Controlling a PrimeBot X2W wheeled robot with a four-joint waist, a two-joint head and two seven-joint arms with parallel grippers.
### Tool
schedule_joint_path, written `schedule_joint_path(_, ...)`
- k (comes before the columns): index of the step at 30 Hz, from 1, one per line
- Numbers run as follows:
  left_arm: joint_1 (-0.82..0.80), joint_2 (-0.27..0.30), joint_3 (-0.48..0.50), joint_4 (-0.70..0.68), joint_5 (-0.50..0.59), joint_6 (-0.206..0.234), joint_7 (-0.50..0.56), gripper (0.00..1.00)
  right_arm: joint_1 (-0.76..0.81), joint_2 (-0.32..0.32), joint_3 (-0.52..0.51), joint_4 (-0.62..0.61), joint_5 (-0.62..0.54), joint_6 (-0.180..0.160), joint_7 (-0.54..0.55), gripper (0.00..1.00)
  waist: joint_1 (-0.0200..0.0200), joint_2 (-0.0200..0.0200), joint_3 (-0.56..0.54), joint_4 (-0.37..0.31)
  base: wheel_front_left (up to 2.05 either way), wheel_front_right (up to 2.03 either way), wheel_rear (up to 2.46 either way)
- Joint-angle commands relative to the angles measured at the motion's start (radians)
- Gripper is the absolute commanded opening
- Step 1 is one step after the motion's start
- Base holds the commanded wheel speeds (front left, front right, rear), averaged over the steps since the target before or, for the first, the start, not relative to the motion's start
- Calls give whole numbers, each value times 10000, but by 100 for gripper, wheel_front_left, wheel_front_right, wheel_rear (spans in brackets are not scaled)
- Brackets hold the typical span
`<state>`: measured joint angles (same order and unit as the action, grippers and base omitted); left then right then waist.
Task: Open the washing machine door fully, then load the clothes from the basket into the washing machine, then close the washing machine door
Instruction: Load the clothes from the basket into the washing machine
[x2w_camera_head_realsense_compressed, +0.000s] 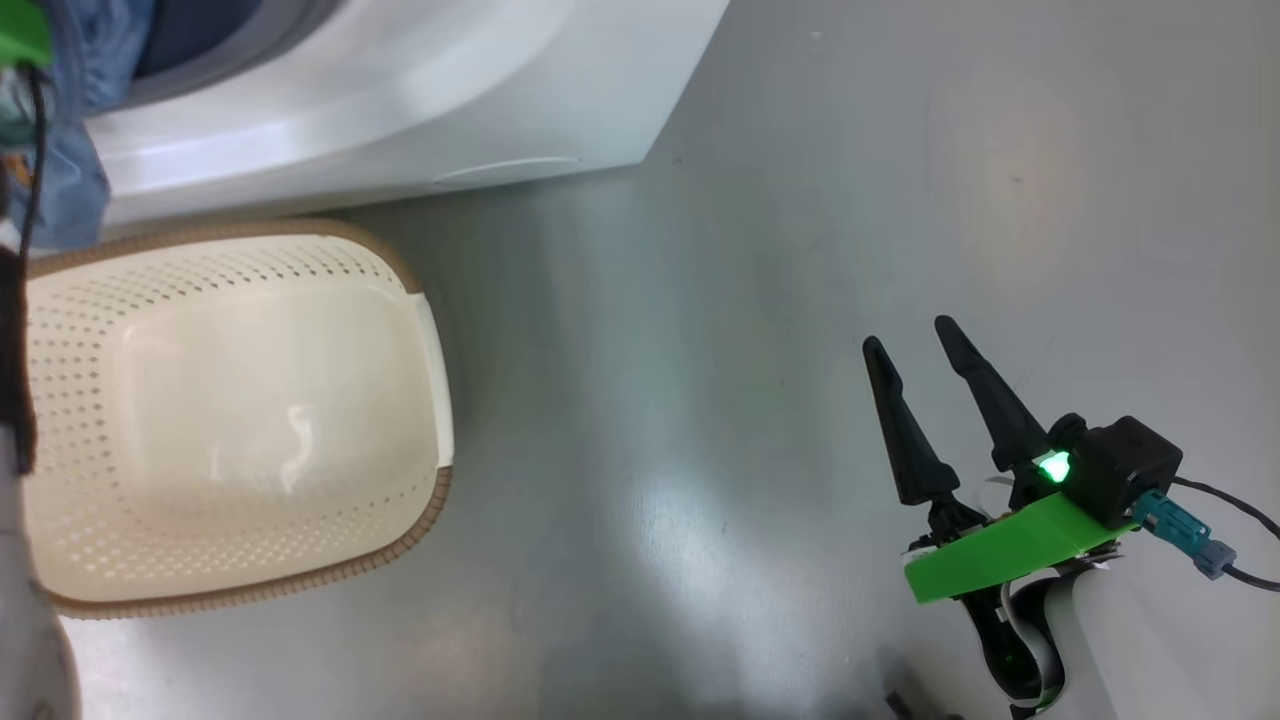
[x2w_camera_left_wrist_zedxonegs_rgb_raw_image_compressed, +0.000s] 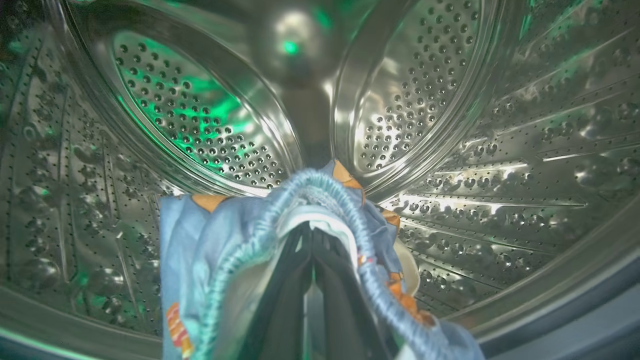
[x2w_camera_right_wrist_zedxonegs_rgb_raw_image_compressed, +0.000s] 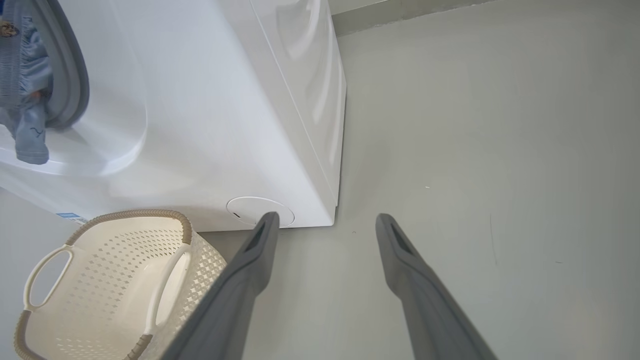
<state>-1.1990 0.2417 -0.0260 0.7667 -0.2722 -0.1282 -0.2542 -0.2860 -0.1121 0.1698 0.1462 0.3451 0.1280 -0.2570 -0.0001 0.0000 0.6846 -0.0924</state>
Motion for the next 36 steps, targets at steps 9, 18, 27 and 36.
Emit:
schedule_joint_path(9, -1441, 633, -173, 1600, 176, -13, 144, 0, 268, 212, 92, -345, 34, 27, -48, 100, 1, 0, 891, -202, 0, 0, 0)
schedule_joint_path(18, -2847, 1132, -850, 838, 1275, 454, -66, 0, 326, 300, 102, -476, 12, 27, -48, 100, 1, 0, 1600, -258, 0, 0, 0)
schedule_joint_path(27, -2114, 1020, -605, -2525, 1957, 1100, -74, 0, 271, 327, 188, -514, -30, 27, -48, 100, 1, 0, 1749, -177, 0, 0, 0)
schedule_joint_path(36, -1373, 1022, -340, -4057, 2191, 1078, -75, 0, 249, 235, 310, -438, 19, 27, -48, 100, 1, 0, 1581, -179, 0, 0, 0)
